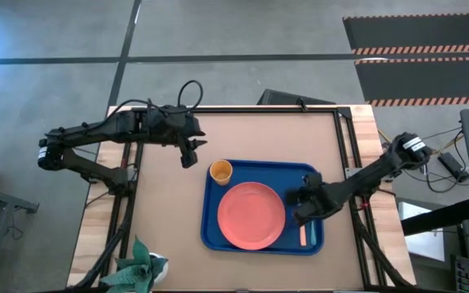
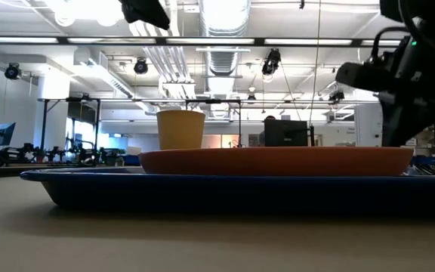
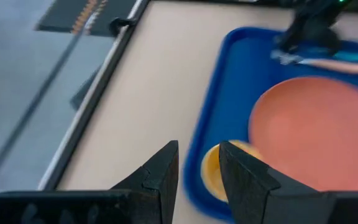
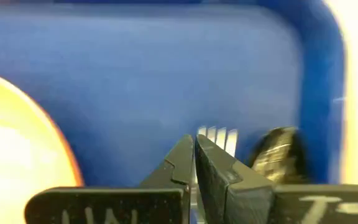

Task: Pick and place plate/cup/fork/spoon on tray
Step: Adjust the orange plate to the center of the blue tray

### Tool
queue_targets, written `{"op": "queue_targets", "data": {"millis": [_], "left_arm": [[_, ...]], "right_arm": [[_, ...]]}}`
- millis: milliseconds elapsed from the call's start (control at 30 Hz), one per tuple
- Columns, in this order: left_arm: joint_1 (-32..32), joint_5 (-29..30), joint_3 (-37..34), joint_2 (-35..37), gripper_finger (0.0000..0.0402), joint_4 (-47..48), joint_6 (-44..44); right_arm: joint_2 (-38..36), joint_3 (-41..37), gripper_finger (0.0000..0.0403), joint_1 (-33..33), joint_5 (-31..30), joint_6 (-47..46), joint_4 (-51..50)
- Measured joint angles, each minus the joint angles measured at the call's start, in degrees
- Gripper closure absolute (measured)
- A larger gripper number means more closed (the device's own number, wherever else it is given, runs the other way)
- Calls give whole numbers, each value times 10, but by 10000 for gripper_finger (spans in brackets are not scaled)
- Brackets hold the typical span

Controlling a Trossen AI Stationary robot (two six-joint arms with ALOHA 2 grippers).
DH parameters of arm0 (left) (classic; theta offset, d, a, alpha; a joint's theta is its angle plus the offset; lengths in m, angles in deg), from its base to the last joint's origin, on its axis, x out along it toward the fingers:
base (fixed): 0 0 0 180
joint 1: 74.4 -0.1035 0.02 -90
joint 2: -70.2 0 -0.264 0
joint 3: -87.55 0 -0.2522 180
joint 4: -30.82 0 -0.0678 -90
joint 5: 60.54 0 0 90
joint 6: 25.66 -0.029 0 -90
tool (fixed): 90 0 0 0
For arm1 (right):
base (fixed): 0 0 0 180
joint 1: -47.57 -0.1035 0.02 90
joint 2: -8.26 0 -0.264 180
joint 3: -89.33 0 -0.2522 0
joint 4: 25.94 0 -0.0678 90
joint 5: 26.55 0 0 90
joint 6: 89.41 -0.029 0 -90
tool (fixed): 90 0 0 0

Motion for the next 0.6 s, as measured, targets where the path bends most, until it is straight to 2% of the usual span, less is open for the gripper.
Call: {"op": "queue_targets", "data": {"millis": [167,233,467,600], "left_arm": [[-5,88,-1,0,303,64,-2],[-12,110,-2,-1,304,84,-1],[-54,114,-44,-1,331,85,-1],[-77,114,-62,-1,365,85,-1]], "right_arm": [[-29,40,394,0,0,5,-103],[-44,45,394,2,-4,22,-111],[-86,44,394,21,-40,63,-106],[-104,33,394,52,-39,148,-24]]}}
